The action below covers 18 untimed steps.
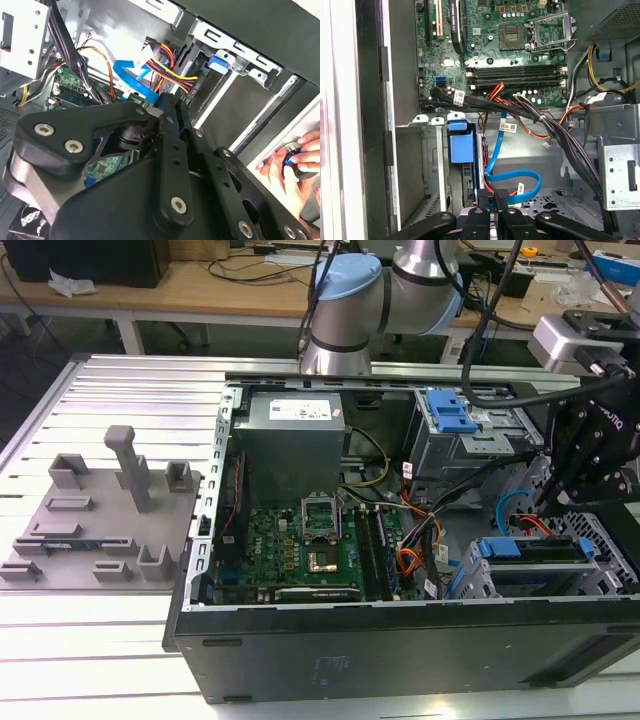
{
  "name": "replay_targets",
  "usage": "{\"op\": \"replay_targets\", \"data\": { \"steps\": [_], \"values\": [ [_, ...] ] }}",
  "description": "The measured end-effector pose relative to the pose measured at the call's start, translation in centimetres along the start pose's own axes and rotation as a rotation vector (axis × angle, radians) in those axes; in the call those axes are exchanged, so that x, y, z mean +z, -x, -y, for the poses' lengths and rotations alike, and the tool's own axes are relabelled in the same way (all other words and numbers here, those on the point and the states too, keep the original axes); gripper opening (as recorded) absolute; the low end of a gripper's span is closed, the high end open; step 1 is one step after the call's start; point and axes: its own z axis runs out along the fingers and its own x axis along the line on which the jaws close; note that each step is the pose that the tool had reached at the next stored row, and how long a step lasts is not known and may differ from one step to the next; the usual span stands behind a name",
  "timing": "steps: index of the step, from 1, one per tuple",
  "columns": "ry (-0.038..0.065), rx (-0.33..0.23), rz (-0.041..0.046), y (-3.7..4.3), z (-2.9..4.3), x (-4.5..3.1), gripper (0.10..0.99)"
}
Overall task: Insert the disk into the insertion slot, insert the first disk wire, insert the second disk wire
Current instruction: 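Insert the second disk wire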
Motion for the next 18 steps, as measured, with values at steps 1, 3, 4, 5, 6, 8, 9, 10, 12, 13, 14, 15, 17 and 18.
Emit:
{"op": "replay_targets", "data": {
  "steps": [1, 3, 4, 5, 6, 8, 9, 10, 12, 13, 14, 15, 17, 18],
  "values": [
    [0.0, 0.0, 0.0, -0.1, -0.02, 0.0, 0.161],
    [-0.002, 0.0, 0.0004, -0.74, -0.19, 0.05, 0.161],
    [-0.003, 0.0, 0.0007, -1.01, -0.31, 0.07, 0.161],
    [-0.004, 0.0, 0.0006, -1.24, -0.42, 0.08, 0.161],
    [-0.004, 0.0, 0.0007, -1.41, -0.5, 0.1, 0.161],
    [-0.004, 0.0, 0.0005, -1.42, -0.49, 0.13, 0.161],
    [-0.004, 0.0, 0.0004, -1.42, -0.49, 0.13, 0.161],
    [-0.004, -0.002, 0.0006, -1.42, -0.47, 0.18, 0.161],
    [-0.004, -0.004, 0.0004, -1.42, -0.45, 0.22, 0.161],
    [-0.004, -0.005, 0.0005, -1.41, -0.44, 0.26, 0.161],
    [-0.004, -0.006, 0.0006, -1.41, -0.43, 0.29, 0.161],
    [-0.004, -0.008, 0.0004, -1.41, -0.41, 0.33, 0.161],
    [-0.004, -0.01, 0.0003, -1.41, -0.41, 0.36, 0.161],
    [-0.004, -0.01, 0.0003, -1.41, -0.41, 0.36, 0.161]
  ]
}}
